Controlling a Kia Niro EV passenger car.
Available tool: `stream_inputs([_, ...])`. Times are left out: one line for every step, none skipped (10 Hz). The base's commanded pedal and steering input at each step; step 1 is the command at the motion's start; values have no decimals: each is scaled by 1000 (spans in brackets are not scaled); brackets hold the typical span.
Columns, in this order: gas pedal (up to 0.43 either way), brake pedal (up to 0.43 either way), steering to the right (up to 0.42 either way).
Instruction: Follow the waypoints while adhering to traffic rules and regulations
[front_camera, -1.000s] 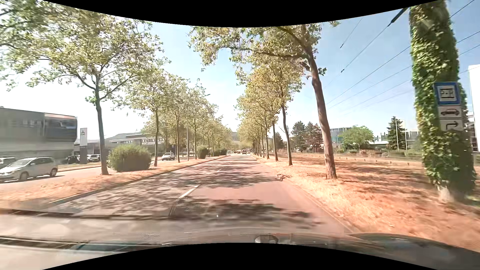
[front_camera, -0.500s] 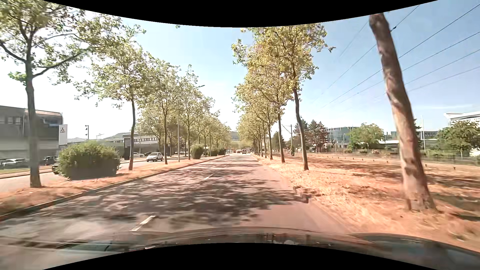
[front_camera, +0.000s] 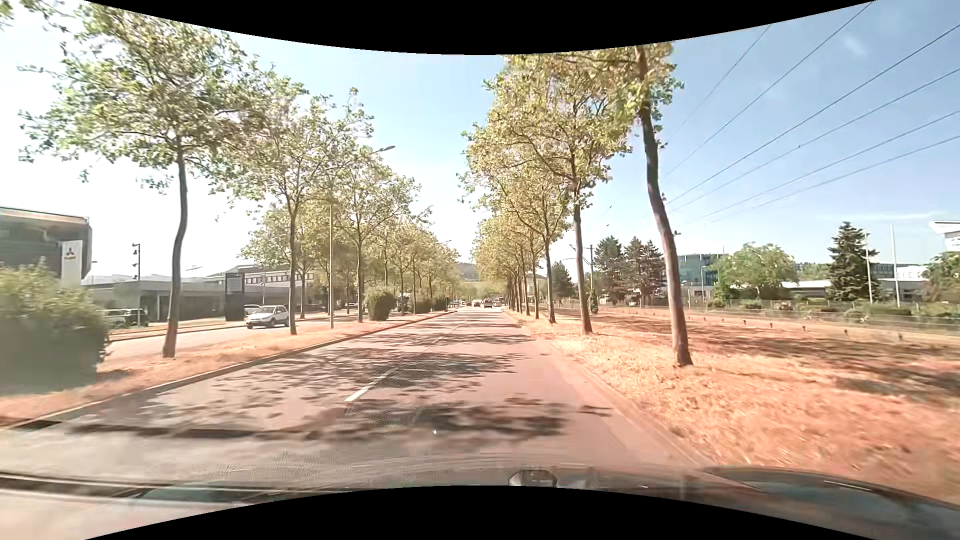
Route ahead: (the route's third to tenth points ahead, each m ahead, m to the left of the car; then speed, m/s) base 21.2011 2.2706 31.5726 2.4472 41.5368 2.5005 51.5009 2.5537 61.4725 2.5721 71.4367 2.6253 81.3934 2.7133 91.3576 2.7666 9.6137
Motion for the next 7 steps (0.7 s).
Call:
stream_inputs([209, 0, -1])
stream_inputs([209, 0, -2])
stream_inputs([209, 0, -2])
stream_inputs([209, 0, -2])
stream_inputs([197, 0, -2])
stream_inputs([197, 0, -2])
stream_inputs([197, 0, -3])
